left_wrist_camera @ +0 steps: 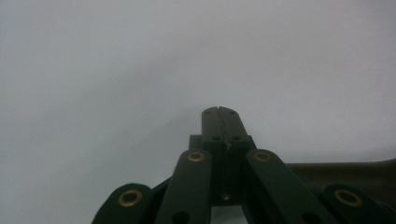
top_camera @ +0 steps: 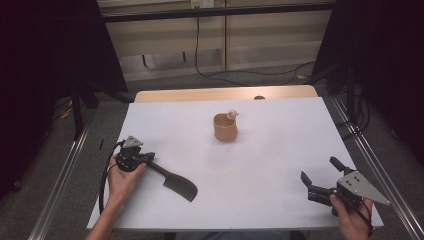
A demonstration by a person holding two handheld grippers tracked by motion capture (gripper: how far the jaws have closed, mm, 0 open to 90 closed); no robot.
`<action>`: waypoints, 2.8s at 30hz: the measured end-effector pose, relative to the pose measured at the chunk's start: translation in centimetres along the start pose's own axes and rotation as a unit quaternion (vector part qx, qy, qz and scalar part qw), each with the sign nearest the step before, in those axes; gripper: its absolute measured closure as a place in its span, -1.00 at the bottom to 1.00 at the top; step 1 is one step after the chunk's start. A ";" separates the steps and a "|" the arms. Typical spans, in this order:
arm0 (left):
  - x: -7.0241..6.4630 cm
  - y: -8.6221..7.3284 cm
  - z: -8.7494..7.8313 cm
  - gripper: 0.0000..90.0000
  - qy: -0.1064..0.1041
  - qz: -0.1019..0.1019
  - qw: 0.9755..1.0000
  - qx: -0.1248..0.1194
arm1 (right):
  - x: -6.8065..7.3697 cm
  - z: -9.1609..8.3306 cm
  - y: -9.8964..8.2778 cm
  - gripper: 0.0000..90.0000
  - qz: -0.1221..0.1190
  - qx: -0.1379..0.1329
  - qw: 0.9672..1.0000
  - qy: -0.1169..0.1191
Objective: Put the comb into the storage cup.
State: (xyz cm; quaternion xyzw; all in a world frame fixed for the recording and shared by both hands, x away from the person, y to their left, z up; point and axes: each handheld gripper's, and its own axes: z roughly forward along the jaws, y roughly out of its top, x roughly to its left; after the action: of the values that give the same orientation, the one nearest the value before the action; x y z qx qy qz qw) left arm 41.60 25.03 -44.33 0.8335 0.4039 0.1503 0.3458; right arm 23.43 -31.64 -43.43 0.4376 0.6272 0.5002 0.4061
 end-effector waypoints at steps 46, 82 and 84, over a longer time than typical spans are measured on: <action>0.3 -0.7 -1.8 1.00 -0.006 -0.002 1.000 0.000 | 0.0 0.1 -0.1 -1.00 0.001 0.001 1.000 0.002; -1.0 -2.4 -2.4 1.00 -0.001 0.022 1.000 0.008 | 0.0 0.0 0.0 -1.00 0.002 -0.001 1.000 0.003; -1.1 -2.5 -2.4 1.00 -0.002 0.022 1.000 0.008 | 0.0 0.0 0.0 -1.00 0.001 0.000 1.000 0.003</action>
State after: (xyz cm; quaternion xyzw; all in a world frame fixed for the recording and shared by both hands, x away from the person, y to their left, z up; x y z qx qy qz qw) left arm 38.25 26.36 -44.34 0.8451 0.3863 0.1532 0.3364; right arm 23.41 -31.61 -43.45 0.4370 0.6278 0.5019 0.4037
